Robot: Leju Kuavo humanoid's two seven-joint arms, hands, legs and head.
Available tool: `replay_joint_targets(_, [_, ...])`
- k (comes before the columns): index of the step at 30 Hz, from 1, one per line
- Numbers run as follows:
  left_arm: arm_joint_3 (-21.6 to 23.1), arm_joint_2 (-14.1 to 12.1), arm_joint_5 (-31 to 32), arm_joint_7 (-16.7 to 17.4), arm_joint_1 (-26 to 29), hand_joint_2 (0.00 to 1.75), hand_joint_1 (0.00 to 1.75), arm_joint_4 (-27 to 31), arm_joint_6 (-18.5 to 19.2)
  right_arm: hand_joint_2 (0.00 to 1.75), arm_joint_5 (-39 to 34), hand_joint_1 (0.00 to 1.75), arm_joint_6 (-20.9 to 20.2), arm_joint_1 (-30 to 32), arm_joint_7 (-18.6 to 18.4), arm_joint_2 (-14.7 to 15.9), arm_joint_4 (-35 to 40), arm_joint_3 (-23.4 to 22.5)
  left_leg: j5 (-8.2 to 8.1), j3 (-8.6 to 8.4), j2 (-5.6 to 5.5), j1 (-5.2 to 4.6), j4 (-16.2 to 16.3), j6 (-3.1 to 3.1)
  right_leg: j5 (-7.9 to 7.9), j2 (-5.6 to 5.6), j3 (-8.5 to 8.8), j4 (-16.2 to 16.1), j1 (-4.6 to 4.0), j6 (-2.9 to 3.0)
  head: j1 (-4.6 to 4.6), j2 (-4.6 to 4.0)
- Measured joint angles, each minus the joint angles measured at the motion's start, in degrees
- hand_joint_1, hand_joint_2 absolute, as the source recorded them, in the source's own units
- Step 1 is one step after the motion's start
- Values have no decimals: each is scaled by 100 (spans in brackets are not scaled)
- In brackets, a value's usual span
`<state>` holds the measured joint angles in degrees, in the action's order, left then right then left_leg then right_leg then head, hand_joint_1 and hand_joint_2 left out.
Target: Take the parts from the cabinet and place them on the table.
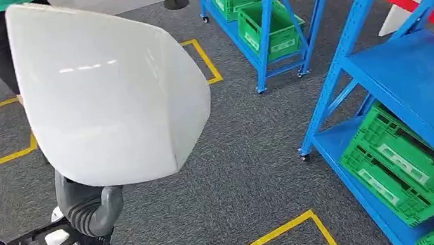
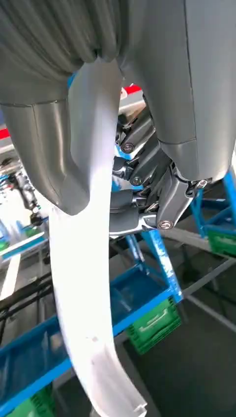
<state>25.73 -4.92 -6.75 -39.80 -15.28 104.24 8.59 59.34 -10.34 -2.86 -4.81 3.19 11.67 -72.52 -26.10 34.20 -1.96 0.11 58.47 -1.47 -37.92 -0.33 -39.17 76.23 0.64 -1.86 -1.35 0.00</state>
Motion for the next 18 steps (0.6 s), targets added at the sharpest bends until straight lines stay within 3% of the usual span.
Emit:
replay_joint_targets(1, [0, 0, 0, -2, 2, 175, 175, -9, 0, 0, 0, 0, 7, 8, 2, 0, 0, 0, 3, 10, -87, 1, 13, 4, 80, 6, -41, 23, 0, 7, 2, 0])
replay_joint_targets(3, [0, 0, 0, -2, 2, 175, 175, -13, 0, 0, 0, 0, 7, -3, 4, 11, 0, 0, 5, 11, -254, 9, 43, 21, 574, 46, 259, -673, 16, 26, 9, 0])
replay_joint_targets(4, [0, 2, 0, -2, -1, 175, 175, -11, 0, 0, 0, 0, 7, -10, 6, 15, 0, 0, 4, 11, -333, 18, 61, 39, 850, 157, 525, -1234, 38, 30, 11, 0])
replay_joint_targets(5, [0, 2, 0, -2, -2, 175, 175, -13, 0, 0, 0, 0, 7, -9, 6, 24, 0, 0, 4, 26, -399, 23, 76, 71, 885, 435, 704, -1634, 71, 25, 13, 0])
replay_joint_targets(6, [0, 0, 0, -2, -5, 175, 175, -13, 0, 0, 0, 0, 7, -10, 9, 24, 0, 0, 4, 50, -478, -5, 103, 125, 880, 438, 699, -1674, 22, 44, 15, 0])
replay_joint_targets(8, [4, 2, 0, -2, 0, 175, 175, -11, 0, 0, 0, 0, 7, -28, 0, 31, 0, 0, 48, 79, -567, 25, 52, 200, 896, 309, 698, -1664, -10, 114, 13, 0])
replay_joint_targets(10, [2, -7, 0, -2, 1, 175, 175, -11, 0, 0, 0, 0, 9, -39, 6, 28, 0, 0, 74, 123, -657, 30, 39, 275, 946, 170, 704, -1722, 26, 213, 13, 0])
replay_joint_targets(11, [2, -11, 0, -2, -3, 175, 175, -9, 0, 0, 0, 0, 9, -45, 9, 33, 0, 0, -18, 164, -330, 5, 153, 274, 962, 103, 708, -1735, 17, 253, -2, 0])
replay_joint_targets(12, [2, -11, 0, -2, -15, 175, 175, -11, 0, 0, 0, 0, 9, -36, 9, 35, 0, 0, -241, 298, -66, -7, 455, 291, 959, 37, 704, -1737, 4, 296, -42, 0])
replay_joint_targets(13, [4, -11, 0, -2, -13, 175, 175, -13, 0, 0, 0, 0, 9, -15, 7, 35, 0, 0, -501, 502, 58, 0, 911, 312, 956, -42, 700, -1735, -16, 309, -46, 0])
replay_joint_targets(15, [7, -11, 0, -2, -5, 175, 175, -30, 0, 0, 0, 0, 9, 14, 2, 35, 0, 0, -829, 860, 128, 6, 1724, 326, 948, -212, 690, -1729, -41, 323, -48, 0])
replay_joint_targets(16, [7, -13, 0, -2, -1, 175, 175, -42, 0, 0, -2, 0, 11, 12, 4, 35, 0, 0, -820, 900, 134, 5, 1837, 326, 946, -293, 687, -1727, -50, 325, -48, 0])
replay_joint_targets(17, [7, -18, -2, 4, 9, 175, 175, -48, 0, 0, -9, 0, 11, 6, 17, 35, 0, 0, -685, 794, 145, 5, 1667, 313, 944, -375, 690, -1727, -57, 326, -50, 0])
replay_joint_targets(18, [7, -17, -2, 15, 14, 175, 175, -48, 0, 0, -13, 0, 11, -1, 17, 35, 0, 0, -473, 563, 178, 1, 1256, 288, 939, -451, 696, -1727, -68, 327, -52, 0])
